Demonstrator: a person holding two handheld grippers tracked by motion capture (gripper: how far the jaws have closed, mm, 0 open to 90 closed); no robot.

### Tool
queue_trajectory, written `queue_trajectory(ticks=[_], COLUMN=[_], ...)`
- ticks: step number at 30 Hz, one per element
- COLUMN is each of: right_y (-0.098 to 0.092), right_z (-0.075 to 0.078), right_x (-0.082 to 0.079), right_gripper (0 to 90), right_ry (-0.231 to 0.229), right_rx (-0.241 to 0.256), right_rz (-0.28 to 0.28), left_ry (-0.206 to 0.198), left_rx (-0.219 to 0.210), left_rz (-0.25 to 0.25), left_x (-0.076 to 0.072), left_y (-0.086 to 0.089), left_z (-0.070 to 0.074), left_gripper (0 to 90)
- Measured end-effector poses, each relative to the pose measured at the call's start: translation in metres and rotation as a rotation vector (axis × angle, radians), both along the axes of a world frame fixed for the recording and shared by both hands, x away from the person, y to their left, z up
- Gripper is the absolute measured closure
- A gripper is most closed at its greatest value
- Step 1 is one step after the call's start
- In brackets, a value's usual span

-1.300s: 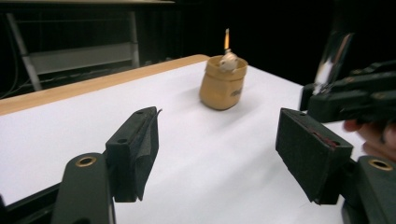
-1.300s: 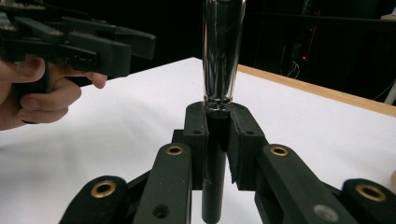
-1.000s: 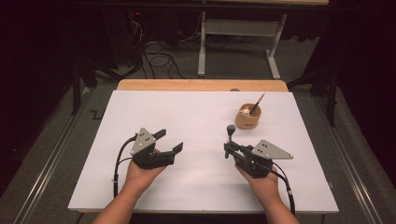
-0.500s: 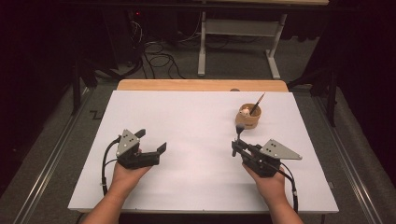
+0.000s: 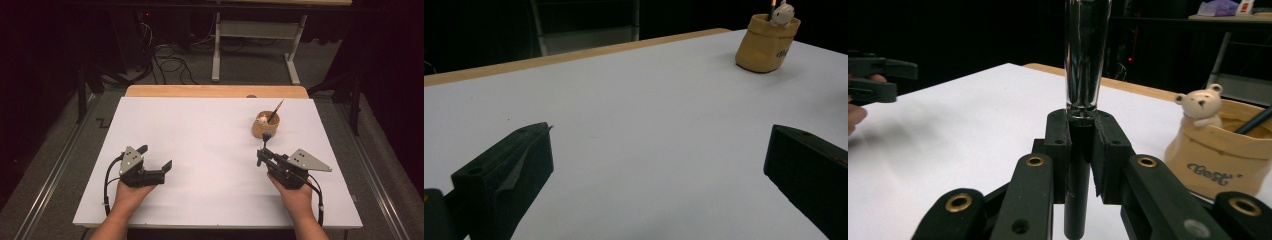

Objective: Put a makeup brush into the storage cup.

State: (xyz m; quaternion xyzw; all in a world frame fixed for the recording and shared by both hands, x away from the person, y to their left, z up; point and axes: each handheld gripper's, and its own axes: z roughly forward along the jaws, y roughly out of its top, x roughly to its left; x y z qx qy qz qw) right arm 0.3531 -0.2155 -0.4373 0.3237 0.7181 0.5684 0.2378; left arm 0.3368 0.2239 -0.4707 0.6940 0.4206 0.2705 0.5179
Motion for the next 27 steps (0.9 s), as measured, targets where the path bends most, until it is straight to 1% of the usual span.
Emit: queue_trajectory(ticks=[2,3,5,7,9,12,13,14,18,19,21,27], right_y=[-0.003,-0.005,-0.009,-0.013,-0.018,-0.027,-0.030,-0.032,-0.041,-0.043,-0.046,-0.051], right_z=[0.000,0.000,0.001,0.002,0.003,0.004,0.005,0.005,0.004,0.004,0.004,0.003], right_x=[0.000,0.000,0.000,-0.001,-0.001,0.001,0.001,0.001,0.003,0.004,0.005,0.008], right_gripper=[80.6,80.6,80.6,80.6,80.6,80.6,80.6,80.6,80.6,80.6,80.7,80.7], right_ry=[-0.003,0.000,-0.011,-0.004,-0.011,-0.014,-0.016,-0.016,-0.017,-0.016,-0.017,-0.017], right_rx=[0.000,0.007,0.001,0.013,0.014,0.031,0.028,0.036,0.035,0.038,0.041,0.040], right_rz=[-0.013,-0.018,-0.028,-0.042,-0.059,-0.079,-0.089,-0.101,-0.125,-0.135,-0.148,-0.177], left_ry=[0.002,0.001,-0.002,-0.001,0.001,0.012,0.012,0.011,0.005,0.002,0.002,-0.001], left_rx=[-0.013,-0.013,-0.004,-0.004,-0.013,-0.015,-0.017,-0.014,-0.005,0.006,0.010,0.005], left_rz=[0.003,0.003,0.003,0.002,0.001,-0.007,-0.008,-0.010,-0.023,-0.027,-0.031,-0.036], left_x=[-0.001,-0.002,-0.003,-0.003,-0.003,-0.002,-0.002,-0.002,-0.003,-0.003,-0.003,-0.004], left_y=[0.003,0.005,0.006,0.007,0.008,0.008,0.007,0.006,0.003,0.002,0.001,0.001], left_z=[0.001,0.002,0.002,0.002,0.001,0.000,0.000,0.000,-0.001,-0.001,-0.002,-0.001], left_gripper=[0.2,0.2,0.2,0.2,0.2,0.2,0.2,0.2,0.2,0.2,0.2,0.2])
